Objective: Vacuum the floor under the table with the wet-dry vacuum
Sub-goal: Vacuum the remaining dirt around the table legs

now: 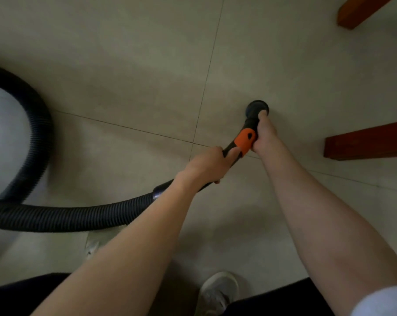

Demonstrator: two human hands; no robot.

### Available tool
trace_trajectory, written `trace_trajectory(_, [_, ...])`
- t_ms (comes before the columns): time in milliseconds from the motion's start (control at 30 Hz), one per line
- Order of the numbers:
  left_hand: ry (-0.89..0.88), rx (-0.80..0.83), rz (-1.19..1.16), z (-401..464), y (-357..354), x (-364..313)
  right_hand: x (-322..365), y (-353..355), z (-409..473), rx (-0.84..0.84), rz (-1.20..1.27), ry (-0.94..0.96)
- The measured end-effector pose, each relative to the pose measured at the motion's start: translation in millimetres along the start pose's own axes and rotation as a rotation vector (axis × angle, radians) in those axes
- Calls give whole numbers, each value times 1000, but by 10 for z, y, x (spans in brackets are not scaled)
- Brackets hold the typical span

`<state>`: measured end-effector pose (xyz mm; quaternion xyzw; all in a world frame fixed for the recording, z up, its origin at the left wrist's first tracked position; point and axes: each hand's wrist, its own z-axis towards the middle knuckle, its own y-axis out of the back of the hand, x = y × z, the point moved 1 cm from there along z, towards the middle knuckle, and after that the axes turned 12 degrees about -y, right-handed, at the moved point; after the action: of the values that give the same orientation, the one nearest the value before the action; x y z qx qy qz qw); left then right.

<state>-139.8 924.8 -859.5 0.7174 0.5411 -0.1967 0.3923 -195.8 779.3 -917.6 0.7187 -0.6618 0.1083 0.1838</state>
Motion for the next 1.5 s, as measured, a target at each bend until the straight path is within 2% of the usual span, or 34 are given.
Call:
trace_trajectory(233, [221, -251, -111, -761, 335, 649, -730, -867, -338, 289, -193, -75])
trace_trajectory(400, [349, -142, -190, -1162, 549, 776, -1143, -982, -590, 334, -251, -157])
trace_trajectory(600, [428, 41, -112, -1527, 639, 825, -1473, -822, -880, 300, -294, -332])
trace_trajectory(733, [486, 58, -122, -1749, 710, 950, -1666, -826, -1045, 332, -354, -385])
trace_trajectory(1033, [476, -166, 3, -1794, 719, 1023, -1599, -1089, -1138, 359, -496, -312])
trace_trajectory(1167, [479, -247, -83, -1851, 713, 1143, -1614, -1321, -1227, 393, -575, -291])
trace_trajectory(1367, [588, -385, -206, -2094, 825, 1401, -1929, -1789, -1530, 479, -779, -232])
trace_trajectory(1500, [592, -434, -318, -2170, 898, 1527, -2073, -2003, -1617, 498, -808, -224])
